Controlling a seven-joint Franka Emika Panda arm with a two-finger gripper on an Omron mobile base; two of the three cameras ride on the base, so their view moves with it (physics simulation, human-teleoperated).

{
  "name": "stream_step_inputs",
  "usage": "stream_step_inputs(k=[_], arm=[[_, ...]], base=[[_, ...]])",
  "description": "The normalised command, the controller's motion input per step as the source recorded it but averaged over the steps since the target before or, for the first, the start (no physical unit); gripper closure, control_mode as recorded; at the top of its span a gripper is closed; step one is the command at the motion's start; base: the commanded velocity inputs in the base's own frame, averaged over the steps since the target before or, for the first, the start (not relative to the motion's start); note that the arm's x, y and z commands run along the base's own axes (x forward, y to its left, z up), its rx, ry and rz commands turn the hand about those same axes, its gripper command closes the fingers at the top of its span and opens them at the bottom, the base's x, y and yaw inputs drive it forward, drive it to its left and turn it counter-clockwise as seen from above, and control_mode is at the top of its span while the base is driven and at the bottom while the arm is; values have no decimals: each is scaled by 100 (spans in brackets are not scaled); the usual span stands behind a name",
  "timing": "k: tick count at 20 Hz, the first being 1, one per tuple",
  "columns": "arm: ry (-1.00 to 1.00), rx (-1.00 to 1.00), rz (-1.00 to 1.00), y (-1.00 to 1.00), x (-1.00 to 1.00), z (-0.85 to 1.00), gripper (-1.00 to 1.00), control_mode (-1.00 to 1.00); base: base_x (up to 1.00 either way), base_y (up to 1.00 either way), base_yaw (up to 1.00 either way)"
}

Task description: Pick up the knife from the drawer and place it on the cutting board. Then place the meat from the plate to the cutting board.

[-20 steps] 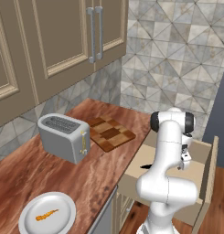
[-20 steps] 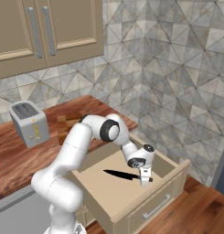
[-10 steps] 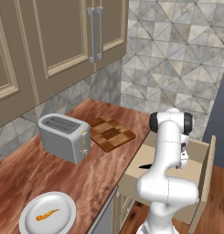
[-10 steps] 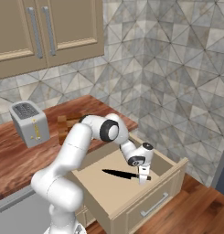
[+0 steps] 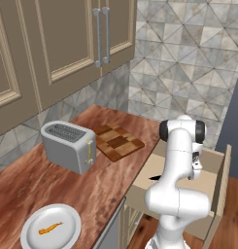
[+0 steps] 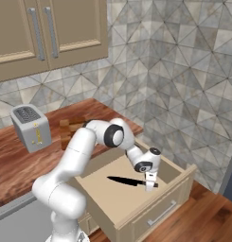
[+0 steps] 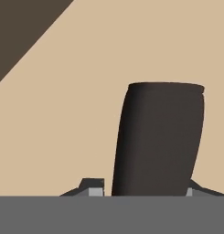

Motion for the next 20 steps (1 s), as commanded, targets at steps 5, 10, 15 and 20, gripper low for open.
stream_step_inputs(k=[5,10,15,20], arm=[[1,0,-5,-29,0,1,100,-100],[5,0,-11,-11,0,27,100,-100],[7,0,-6,0,0,62,100,-100],[13,-3,0,0,0,76,100,-100]], base=[[0,0,0],[0,0,0],[0,0,0],[0,0,0]])
